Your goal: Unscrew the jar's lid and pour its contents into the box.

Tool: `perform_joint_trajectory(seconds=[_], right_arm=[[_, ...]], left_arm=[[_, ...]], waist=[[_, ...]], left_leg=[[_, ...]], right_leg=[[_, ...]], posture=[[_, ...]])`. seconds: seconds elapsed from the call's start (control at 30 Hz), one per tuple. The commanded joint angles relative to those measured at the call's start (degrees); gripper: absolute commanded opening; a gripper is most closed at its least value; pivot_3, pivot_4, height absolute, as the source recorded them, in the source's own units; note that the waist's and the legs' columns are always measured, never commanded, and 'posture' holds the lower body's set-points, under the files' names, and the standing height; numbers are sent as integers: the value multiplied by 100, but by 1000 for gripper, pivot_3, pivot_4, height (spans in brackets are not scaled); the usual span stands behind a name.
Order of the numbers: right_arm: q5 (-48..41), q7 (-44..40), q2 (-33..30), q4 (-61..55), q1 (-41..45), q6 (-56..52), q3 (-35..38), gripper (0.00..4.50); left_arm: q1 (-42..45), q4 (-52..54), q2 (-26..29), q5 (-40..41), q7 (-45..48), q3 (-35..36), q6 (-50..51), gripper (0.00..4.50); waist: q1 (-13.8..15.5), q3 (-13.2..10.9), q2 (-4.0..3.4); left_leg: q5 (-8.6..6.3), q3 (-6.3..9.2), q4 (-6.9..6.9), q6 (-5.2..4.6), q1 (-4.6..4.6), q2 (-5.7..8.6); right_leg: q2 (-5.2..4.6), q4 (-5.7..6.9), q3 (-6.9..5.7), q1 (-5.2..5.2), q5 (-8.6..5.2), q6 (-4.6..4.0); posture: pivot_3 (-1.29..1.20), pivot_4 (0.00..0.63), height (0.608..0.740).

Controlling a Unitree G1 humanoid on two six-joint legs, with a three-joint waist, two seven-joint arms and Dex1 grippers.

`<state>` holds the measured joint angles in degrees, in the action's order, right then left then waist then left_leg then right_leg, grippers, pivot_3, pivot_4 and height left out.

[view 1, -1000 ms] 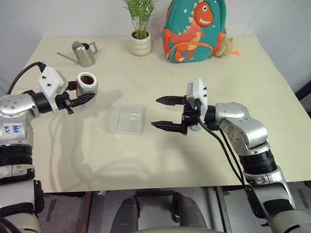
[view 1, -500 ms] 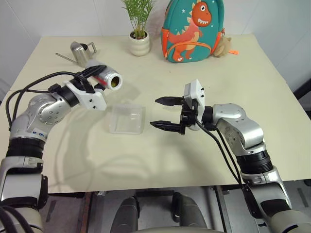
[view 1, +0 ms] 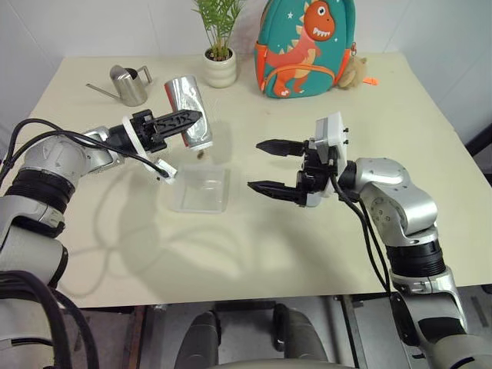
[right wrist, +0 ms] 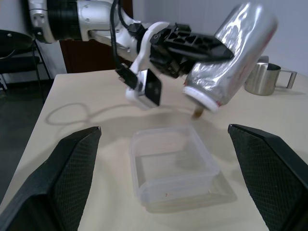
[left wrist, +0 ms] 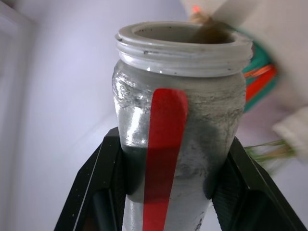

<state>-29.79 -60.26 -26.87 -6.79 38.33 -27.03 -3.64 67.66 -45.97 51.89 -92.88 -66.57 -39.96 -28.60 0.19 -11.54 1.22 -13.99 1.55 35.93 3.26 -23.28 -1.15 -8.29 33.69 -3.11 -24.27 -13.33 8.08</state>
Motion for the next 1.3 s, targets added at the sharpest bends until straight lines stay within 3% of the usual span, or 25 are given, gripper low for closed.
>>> perform_joint_trajectory(seconds=[0.03, 0.43, 0.53, 0.7, 0.83, 0.9, 0.97, 1.0, 1.07, 1.1, 1.3], right_arm=[[-167, 48, -127, -290, -75, -17, 245, 4450], [-239, 234, -80, -388, -146, -78, 270, 4450], [-230, 231, -84, -366, -177, -51, 265, 4450], [-223, 197, -109, -335, -211, -31, 271, 4450], [-216, 124, -173, -289, -246, -30, 289, 4450], [-223, 71, -209, -256, -253, -41, 288, 4450], [-232, 14, -237, -222, -254, -53, 277, 4450], [-225, -8, -245, -209, -249, -53, 263, 4450], [-224, -48, -246, -176, -222, -55, 243, 4450], [-287, -106, -239, -165, -205, -84, 255, 4450], [-319, -246, -247, -48, -94, -80, 254, 4450]], left_arm=[[280, -363, -77, -326, -669, -302, 870, 1883], [562, -888, -121, -301, -1081, -953, 1353, 1883], [516, -607, 60, -136, -1141, -958, 945, 1883], [391, -58, 455, 637, -735, -806, -755, 1883], [260, -452, 499, 2440, 1056, -176, -2573, 1883], [-4, -1443, 191, 4335, 2906, 522, -3407, 1883], [-425, -1799, -44, 6216, 4827, 1204, -3586, 1883], [-720, -1666, -130, 7102, 5777, 1509, -3353, 1883], [-1309, -1013, -523, 9269, 7826, 2625, -1543, 1883], [-1531, -801, -596, 9939, 8596, 3001, -954, 1883], [-2050, -416, -719, 11410, 9875, 4512, 1785, 1883]], waist=[[0, 0, 1], [-15, 1, 10], [-14, 0, 14], [-25, 0, 18], [-19, 1, 19], [-19, 2, 18], [-33, 3, 21], [-46, 3, 20], [-46, 3, 21], [-46, 2, 23], [-77, 4, 35]], left_leg=[[0, -8, 0, 0, 0, 0], [-5, -43, 2, -3, 0, -1], [-6, -44, 2, -3, 0, -1], [-10, -49, 4, 4, 2, -2], [-9, -53, 11, 8, 2, -4], [-9, -56, 15, 7, 2, -4], [-10, -63, 19, 7, 8, -5], [-10, -68, 20, 5, 9, -6], [-9, -72, 25, 8, 9, -9], [-7, -74, 26, 11, 9, -9], [-17, -73, 35, -8, 10, -14]], right_leg=[[0, 5, 8, -6, 0, 0], [-1, 14, 34, -28, 0, 0], [-1, 13, 34, -29, 0, 0], [-2, 13, 36, -30, 0, 0], [-2, 13, 38, -30, 0, 0], [-2, 12, 37, -29, 1, 0], [-5, 16, 40, -28, 1, -1], [-5, 14, 40, -27, 3, -4], [-6, 17, 43, -28, 4, -4], [-6, 20, 45, -28, 5, -4], [-1, 26, 44, -25, 8, -3]], posture=[[0, 150, 740], [0, 150, 740], [0, 150, 740], [0, 150, 740], [0, 150, 740], [0, 150, 740], [0, 150, 740], [0, 150, 740], [0, 150, 740], [0, 150, 740], [0, 150, 740]])
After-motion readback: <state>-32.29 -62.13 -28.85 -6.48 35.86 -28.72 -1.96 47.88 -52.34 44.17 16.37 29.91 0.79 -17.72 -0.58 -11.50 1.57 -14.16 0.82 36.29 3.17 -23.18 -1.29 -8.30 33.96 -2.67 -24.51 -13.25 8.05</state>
